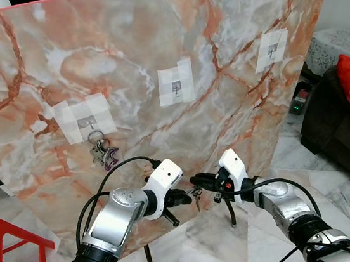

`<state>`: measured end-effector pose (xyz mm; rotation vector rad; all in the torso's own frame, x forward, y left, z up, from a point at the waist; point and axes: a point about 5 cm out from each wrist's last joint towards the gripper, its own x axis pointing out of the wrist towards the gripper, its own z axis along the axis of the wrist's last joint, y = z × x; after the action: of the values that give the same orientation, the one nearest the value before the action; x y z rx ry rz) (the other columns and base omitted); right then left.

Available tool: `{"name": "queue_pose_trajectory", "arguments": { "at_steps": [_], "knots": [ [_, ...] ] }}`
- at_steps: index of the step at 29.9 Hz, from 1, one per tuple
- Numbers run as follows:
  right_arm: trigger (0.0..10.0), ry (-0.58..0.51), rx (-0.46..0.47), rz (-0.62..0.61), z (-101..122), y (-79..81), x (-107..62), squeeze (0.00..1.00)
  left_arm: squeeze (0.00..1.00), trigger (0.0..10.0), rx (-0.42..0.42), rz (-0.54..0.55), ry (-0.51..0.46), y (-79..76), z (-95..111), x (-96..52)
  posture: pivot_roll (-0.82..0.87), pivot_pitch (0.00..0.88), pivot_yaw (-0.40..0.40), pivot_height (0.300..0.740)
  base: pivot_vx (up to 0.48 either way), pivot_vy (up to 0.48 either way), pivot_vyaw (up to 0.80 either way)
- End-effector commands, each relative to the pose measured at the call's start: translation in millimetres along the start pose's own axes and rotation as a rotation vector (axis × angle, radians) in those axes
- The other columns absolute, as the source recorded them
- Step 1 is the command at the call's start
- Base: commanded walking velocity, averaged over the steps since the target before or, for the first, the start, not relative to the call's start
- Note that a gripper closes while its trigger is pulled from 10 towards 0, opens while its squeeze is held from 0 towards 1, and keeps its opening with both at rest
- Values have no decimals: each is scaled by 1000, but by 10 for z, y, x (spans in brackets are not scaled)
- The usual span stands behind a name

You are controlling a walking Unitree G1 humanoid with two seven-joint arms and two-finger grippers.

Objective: Hang keys on a hook

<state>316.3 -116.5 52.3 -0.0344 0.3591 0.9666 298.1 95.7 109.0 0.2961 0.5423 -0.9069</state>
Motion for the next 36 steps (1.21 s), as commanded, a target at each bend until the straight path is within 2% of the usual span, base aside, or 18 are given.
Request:
{"name": "queue_pose_trajectory", "arguments": {
  "at_steps": [1, 4, 5, 6, 7, 10, 11, 12, 19, 25, 26, 27, 28, 29, 32, 36],
  "knots": [
    [10000, 201, 103, 28, -516, 140, -111, 0, 0, 10000, 83, 138, -223, 231, 491, -225, 58, 0, -112, 740, 0, 0, 0],
    [10000, 195, 101, 13, -517, 131, -115, 0, 0, 10000, 94, 119, -202, 206, 457, -212, 58, 0, -112, 740, 0, 0, 0],
    [10000, 190, 93, 6, -511, 125, -116, 51, 0, 10000, 105, 112, -184, 192, 431, -201, 58, 0, -112, 740, 0, 0, 0],
    [10000, 186, 86, 1, -506, 121, -117, 580, 0, 10000, 110, 112, -177, 189, 418, -195, 58, 0, -112, 740, 0, 0, 0],
    [10000, 180, 74, -21, -496, 104, -121, 929, 0, 10000, 121, 115, -163, 186, 395, -187, 56, 0, -111, 740, 0, 0, 0],
    [10000, 168, 70, -55, -482, 77, -126, 902, 0, 10000, 136, 119, -142, 184, 365, -180, 56, 0, -111, 740, 0, 0, 0],
    [10000, 150, 79, -65, -460, 65, -122, 243, 0, 10000, 152, 121, -122, 185, 338, -178, 56, 0, -111, 740, 0, 0, 0],
    [10000, 146, 79, -66, -451, 60, -121, 0, 0, 10000, 154, 122, -114, 185, 327, -175, 55, 0, -111, 740, 0, 0, 0],
    [10000, 71, 99, -136, -347, -3, -100, 0, 0, 10000, 179, 128, -52, 188, 224, -171, 58, 0, -111, 740, 0, 0, 0],
    [10000, 47, 120, -132, -277, -27, -79, 0, 0, 10000, 188, 117, -30, 161, 165, -156, 58, 0, -112, 740, 0, 0, 0],
    [10000, 46, 111, -128, -264, -27, -76, 1000, 0, 10000, 183, 111, -26, 153, 161, -152, 58, 0, -113, 740, 0, 0, 0],
    [10000, 33, 104, -144, -233, -45, -76, 851, 0, 10000, 194, 101, -10, 138, 148, -143, 58, 0, -113, 740, 0, 0, 0],
    [10000, 26, 105, -151, -220, -54, -76, 851, 0, 10000, 197, 97, -4, 133, 141, -140, 58, 0, -113, 740, 0, 0, 0],
    [10000, 2, 113, -165, -182, -72, -75, 0, 0, 10000, 218, 88, 13, 121, 123, -133, 57, 0, -111, 740, 0, 0, 0],
    [10000, -30, 119, -194, -136, -102, -76, 0, 0, 10000, 223, 90, 18, 120, 110, -125, 57, 0, -111, 740, 0, 0, 0],
    [10000, -80, 142, -309, -68, -206, -114, 0, 0, 10000, 209, 108, 46, 133, 46, -125, 58, 0, -111, 740, 0, 0, 0]
  ]
}}
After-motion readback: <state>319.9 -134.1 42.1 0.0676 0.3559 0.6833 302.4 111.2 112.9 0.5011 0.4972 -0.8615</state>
